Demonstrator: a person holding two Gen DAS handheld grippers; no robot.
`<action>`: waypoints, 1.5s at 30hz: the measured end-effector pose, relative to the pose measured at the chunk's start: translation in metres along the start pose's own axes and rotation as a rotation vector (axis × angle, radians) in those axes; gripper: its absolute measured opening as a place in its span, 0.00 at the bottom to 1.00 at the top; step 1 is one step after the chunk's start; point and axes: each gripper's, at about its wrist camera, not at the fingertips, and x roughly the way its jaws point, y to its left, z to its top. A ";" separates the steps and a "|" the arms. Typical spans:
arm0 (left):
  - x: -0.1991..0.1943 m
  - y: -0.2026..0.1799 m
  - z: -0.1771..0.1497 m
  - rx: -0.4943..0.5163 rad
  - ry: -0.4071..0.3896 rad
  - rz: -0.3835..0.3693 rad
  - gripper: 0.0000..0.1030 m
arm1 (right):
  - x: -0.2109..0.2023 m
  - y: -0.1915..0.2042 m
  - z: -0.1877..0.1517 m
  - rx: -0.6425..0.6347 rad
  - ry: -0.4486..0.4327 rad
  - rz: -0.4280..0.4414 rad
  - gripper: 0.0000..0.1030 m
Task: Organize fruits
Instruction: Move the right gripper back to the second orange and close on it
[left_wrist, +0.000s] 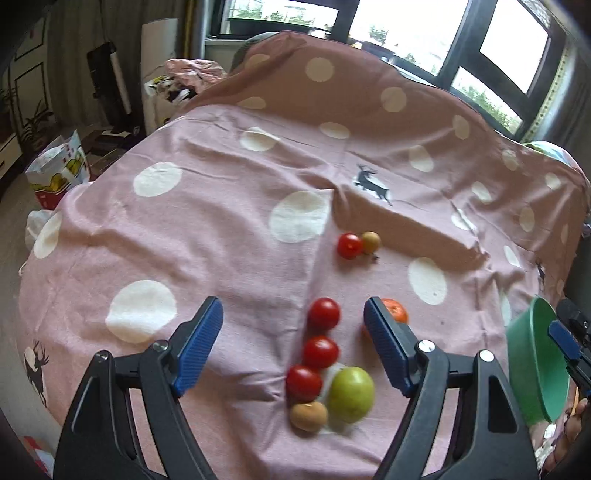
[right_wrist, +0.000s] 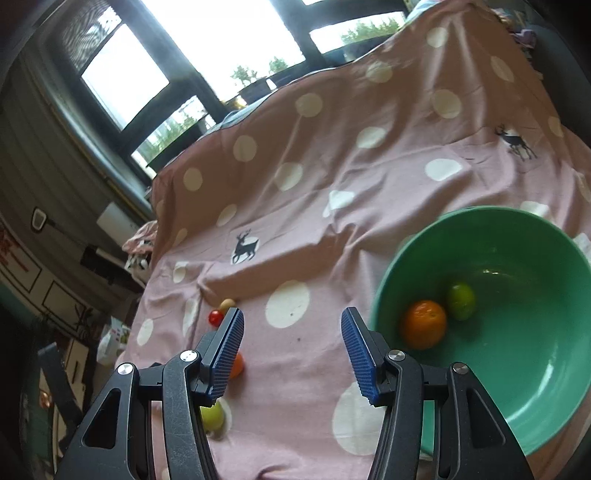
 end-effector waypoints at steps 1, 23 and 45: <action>0.003 0.007 0.000 -0.021 0.002 0.006 0.77 | 0.007 0.007 -0.002 -0.014 0.013 0.011 0.54; 0.022 0.017 -0.001 -0.039 0.046 -0.043 0.75 | 0.139 0.073 -0.051 -0.135 0.304 0.025 0.47; 0.009 -0.039 -0.017 0.096 0.064 -0.201 0.69 | 0.101 0.033 -0.052 -0.124 0.419 -0.063 0.41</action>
